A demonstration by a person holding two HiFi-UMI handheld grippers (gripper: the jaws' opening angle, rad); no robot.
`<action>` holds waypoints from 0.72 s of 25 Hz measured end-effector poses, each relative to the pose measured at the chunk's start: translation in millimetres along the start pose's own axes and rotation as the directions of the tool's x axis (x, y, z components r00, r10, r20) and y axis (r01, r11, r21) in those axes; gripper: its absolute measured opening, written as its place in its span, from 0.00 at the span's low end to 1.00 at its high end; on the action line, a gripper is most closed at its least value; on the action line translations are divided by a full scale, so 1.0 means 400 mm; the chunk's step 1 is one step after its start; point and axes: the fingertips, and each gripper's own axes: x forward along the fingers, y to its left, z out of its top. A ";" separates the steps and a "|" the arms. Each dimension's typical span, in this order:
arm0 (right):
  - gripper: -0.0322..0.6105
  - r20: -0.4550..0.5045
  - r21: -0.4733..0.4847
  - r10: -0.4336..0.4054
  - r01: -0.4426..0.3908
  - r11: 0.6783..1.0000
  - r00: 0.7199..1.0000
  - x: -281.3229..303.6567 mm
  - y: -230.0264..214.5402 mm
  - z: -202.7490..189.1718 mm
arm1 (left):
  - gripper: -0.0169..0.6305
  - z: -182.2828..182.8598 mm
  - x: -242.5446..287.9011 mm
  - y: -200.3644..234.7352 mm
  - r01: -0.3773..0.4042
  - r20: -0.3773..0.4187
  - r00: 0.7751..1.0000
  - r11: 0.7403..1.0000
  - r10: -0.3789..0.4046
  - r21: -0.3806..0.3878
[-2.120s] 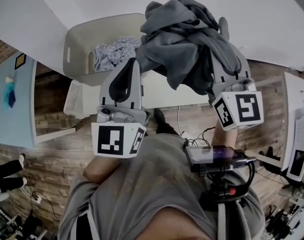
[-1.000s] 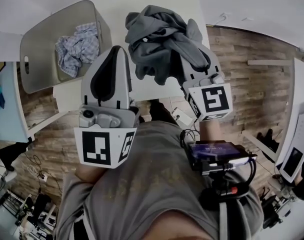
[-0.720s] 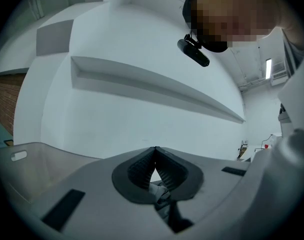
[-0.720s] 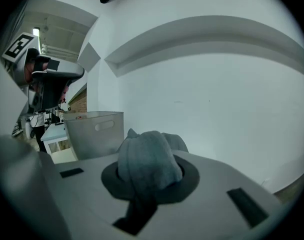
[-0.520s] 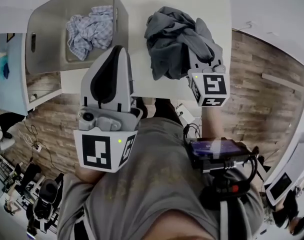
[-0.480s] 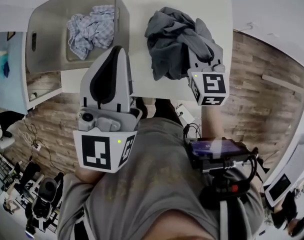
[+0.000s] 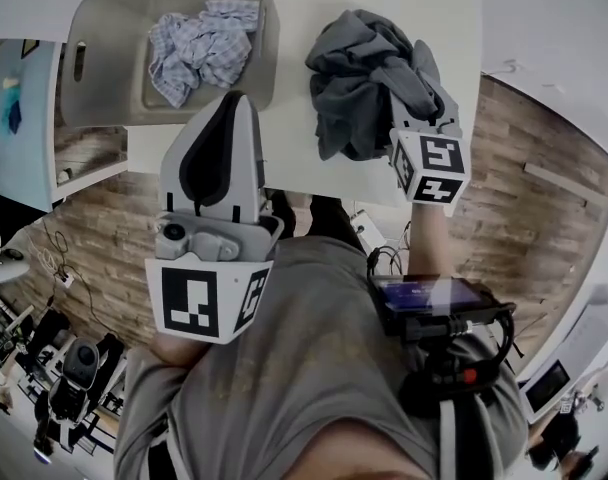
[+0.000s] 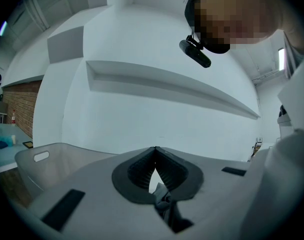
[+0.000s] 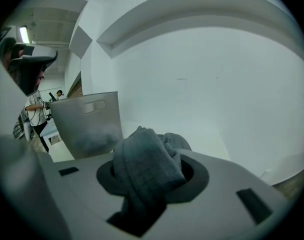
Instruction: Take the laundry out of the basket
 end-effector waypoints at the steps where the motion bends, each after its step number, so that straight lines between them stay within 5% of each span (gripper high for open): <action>1: 0.27 -0.017 -0.011 -0.005 0.005 1.000 1.000 -0.006 0.000 -0.002 | 0.04 0.004 -0.004 0.002 0.002 0.007 1.000 1.000 -0.002 -0.001; 9: 0.43 -0.116 -0.042 -0.003 -0.002 0.999 0.993 -0.071 0.033 -0.032 | 0.04 0.041 -0.039 0.007 0.048 0.061 0.997 0.999 -0.047 -0.012; 18: 0.44 -0.044 -0.050 -0.066 0.064 0.997 0.997 -0.171 0.074 0.009 | 0.04 0.066 -0.091 0.016 0.118 0.113 0.987 0.993 -0.114 -0.030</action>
